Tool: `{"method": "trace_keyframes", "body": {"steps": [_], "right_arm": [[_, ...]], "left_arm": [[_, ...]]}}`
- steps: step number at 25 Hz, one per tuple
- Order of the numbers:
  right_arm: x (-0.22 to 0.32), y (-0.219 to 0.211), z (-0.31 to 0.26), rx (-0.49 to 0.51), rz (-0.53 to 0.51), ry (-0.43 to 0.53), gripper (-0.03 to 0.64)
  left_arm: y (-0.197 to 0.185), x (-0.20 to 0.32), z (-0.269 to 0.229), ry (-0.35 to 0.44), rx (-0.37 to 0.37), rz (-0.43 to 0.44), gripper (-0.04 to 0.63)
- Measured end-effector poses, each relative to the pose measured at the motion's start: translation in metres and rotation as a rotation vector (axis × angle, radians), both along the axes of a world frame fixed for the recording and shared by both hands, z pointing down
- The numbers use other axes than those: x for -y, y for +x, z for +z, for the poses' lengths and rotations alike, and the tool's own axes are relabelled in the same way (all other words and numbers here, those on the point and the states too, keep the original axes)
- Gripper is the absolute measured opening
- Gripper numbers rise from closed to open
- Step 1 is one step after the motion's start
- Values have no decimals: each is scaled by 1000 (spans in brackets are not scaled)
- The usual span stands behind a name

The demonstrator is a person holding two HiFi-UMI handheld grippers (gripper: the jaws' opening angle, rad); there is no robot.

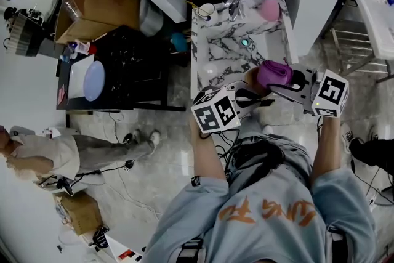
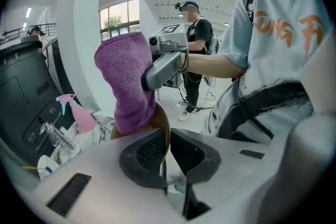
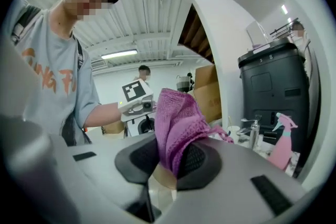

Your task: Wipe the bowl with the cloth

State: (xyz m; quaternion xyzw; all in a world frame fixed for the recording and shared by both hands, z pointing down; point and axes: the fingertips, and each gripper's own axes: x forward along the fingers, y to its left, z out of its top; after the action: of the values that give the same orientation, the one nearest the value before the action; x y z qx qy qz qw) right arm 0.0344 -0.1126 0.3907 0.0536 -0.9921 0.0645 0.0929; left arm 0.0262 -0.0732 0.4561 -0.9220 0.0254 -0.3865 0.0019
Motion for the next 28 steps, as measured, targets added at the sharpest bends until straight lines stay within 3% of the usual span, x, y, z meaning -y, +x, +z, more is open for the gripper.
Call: {"method": "trace_keyframes", "body": {"steps": [12, 17, 23, 28], "right_arm": [[58, 47, -39, 267, 398, 45, 81], [74, 57, -43, 297, 504, 51, 81], [81, 55, -38, 275, 566, 56, 81], [88, 54, -35, 253, 613, 61, 81]], "left_arm": [[-6, 48, 3, 169, 0, -196, 32], [-15, 64, -4, 228, -35, -290, 32], [-24, 84, -35, 288, -218, -442, 32], [-32, 104, -55, 330, -324, -573, 32]]}}
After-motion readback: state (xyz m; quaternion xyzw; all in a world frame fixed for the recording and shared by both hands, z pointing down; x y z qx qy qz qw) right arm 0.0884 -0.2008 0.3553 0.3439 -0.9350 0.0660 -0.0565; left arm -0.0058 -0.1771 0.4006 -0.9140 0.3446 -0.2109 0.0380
